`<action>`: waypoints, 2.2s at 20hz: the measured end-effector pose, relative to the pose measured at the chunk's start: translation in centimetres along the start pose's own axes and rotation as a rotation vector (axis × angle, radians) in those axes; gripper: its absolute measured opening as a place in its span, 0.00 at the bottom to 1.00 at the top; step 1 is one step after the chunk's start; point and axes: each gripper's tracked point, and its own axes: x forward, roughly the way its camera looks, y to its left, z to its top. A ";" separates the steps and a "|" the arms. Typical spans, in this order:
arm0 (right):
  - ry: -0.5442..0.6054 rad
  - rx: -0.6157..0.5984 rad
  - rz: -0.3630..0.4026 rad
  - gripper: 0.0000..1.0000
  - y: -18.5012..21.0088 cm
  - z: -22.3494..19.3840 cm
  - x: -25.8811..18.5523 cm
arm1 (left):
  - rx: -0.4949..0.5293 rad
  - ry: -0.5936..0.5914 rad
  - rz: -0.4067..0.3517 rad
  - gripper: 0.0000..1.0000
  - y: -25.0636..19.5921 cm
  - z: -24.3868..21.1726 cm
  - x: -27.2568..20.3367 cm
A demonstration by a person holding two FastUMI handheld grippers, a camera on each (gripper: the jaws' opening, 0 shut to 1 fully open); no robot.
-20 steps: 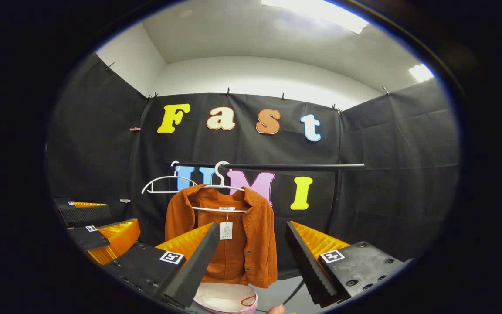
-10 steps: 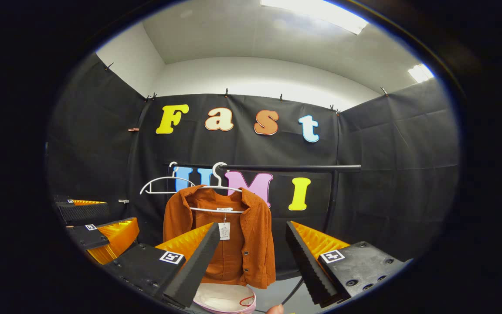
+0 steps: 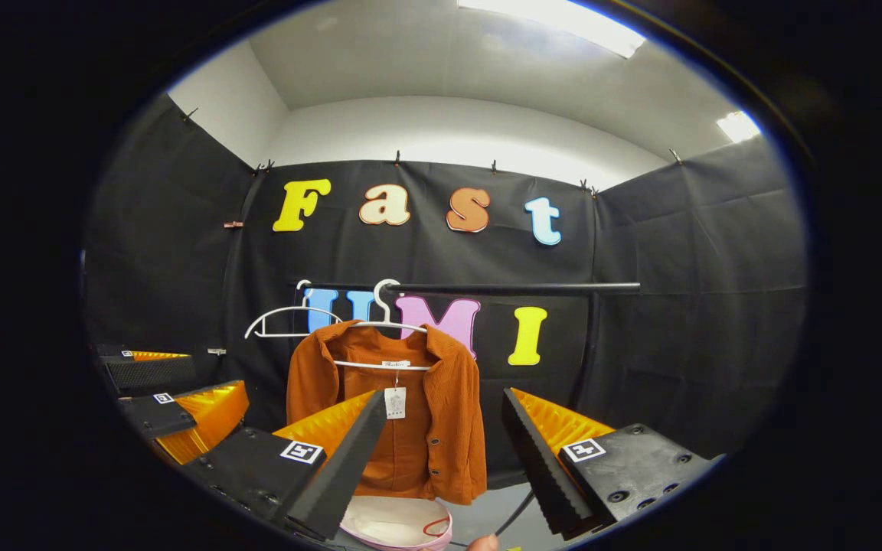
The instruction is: Grasp the clothes on the hanger with both hands and then place them into the laundry hamper below.
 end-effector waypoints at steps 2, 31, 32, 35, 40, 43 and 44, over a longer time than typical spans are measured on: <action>-0.004 -0.005 0.000 0.97 -0.1 -0.9 2.1 | -0.006 -0.005 -0.007 0.95 0.2 -0.6 2.5; 0.137 0.324 0.024 0.10 0.2 -16.9 32.3 | 0.020 0.083 0.210 0.10 6.6 -9.6 31.2; 0.194 0.396 0.061 0.05 0.9 -17.4 32.3 | 0.006 0.071 0.201 0.06 6.8 -9.2 30.7; 0.330 0.545 0.195 0.05 3.0 -18.0 32.6 | -0.002 0.094 0.189 0.05 7.6 -8.7 30.2; 0.572 0.544 0.364 0.05 3.2 -18.4 30.8 | -0.040 0.223 0.126 0.05 7.6 -7.9 29.1; 0.650 0.449 0.374 0.05 1.4 -18.0 30.1 | -0.075 0.268 0.071 0.05 7.5 -6.7 28.7; 0.651 0.398 0.362 0.04 0.7 -17.6 30.3 | -0.067 0.283 0.064 0.05 7.9 -6.3 28.7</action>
